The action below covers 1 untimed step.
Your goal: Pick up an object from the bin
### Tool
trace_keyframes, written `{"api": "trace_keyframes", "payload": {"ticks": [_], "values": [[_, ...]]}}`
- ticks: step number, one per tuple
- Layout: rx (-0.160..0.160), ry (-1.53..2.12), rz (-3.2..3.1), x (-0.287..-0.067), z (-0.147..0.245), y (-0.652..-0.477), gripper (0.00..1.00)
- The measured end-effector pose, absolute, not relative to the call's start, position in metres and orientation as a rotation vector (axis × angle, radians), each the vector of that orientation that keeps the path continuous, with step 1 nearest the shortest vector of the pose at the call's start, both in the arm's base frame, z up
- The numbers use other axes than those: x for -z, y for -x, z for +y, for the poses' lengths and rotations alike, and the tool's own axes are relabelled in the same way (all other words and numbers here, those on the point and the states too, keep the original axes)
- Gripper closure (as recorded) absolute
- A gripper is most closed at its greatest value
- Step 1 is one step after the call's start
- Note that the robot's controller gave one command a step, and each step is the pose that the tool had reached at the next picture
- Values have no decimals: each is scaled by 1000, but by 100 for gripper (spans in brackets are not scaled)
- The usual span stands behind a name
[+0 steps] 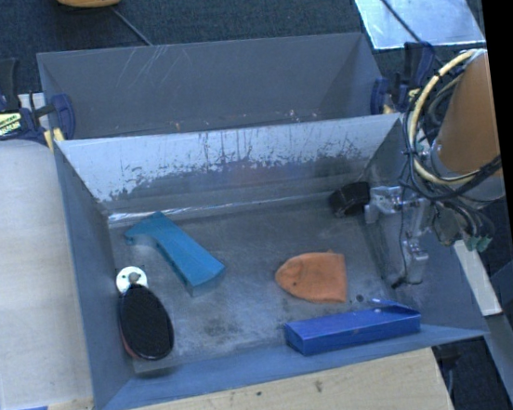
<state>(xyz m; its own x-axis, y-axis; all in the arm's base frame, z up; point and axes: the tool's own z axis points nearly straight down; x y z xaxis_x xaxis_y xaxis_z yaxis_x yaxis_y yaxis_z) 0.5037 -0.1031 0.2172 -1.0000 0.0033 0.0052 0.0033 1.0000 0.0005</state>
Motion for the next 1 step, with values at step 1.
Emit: {"api": "trace_keyframes", "payload": {"ticks": [1], "values": [[-1, 0, -3145, -222, -103, -505, 0]]}}
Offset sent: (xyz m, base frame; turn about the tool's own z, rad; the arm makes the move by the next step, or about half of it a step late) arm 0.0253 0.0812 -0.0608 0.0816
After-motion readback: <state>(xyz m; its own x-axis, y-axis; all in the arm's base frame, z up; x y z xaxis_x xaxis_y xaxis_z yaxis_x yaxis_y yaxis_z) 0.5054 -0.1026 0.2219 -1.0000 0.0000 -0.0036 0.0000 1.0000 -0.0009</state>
